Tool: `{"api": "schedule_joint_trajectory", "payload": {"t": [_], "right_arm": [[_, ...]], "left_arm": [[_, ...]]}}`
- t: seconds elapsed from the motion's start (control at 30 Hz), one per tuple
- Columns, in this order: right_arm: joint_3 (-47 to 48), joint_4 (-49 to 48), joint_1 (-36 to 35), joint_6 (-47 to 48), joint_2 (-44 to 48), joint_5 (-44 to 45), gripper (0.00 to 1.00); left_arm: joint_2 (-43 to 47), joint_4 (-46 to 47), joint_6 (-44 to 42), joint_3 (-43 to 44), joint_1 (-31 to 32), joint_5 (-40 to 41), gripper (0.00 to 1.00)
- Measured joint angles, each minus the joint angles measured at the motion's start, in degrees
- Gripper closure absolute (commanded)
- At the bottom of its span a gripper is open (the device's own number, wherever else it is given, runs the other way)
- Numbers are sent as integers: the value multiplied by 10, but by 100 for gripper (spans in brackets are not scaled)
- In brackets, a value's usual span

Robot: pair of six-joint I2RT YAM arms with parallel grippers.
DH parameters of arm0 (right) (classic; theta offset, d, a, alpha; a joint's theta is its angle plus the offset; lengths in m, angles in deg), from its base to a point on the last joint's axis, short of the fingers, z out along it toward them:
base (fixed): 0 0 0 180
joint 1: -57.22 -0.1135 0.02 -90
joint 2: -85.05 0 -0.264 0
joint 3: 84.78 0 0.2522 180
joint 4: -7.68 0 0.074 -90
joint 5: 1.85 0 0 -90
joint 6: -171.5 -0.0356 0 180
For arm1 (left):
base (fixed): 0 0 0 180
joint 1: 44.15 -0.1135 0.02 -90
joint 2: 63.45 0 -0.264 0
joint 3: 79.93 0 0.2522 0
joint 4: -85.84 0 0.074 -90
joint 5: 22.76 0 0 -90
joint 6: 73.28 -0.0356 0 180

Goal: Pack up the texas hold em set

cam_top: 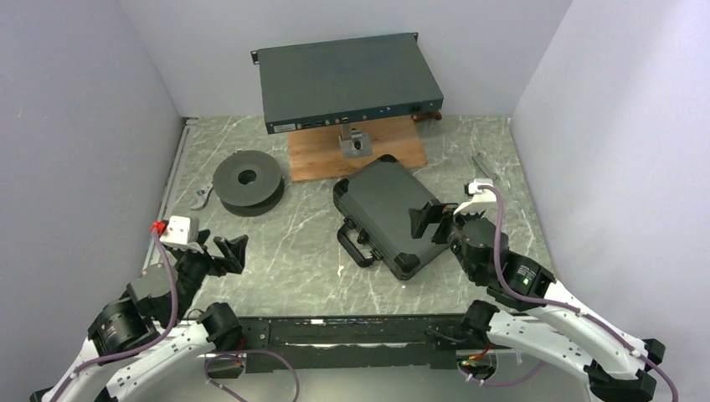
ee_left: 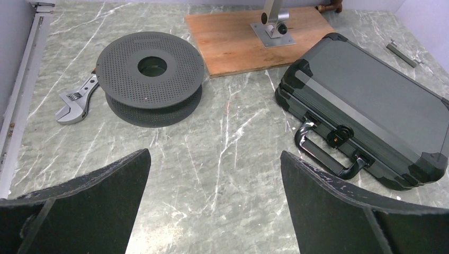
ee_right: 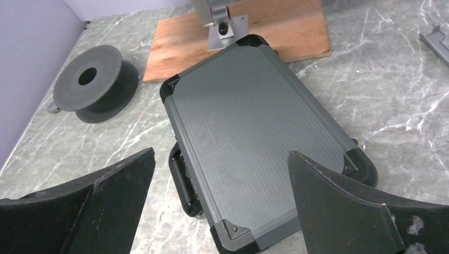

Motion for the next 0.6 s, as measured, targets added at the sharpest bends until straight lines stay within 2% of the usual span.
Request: {"api": "schedule_joint_trajectory", "payload": {"t": [0.6], "right_arm": [[-28, -53, 0, 30, 48, -2, 0]], "left_arm": [[11, -1, -4, -3, -2, -2, 1]]}}
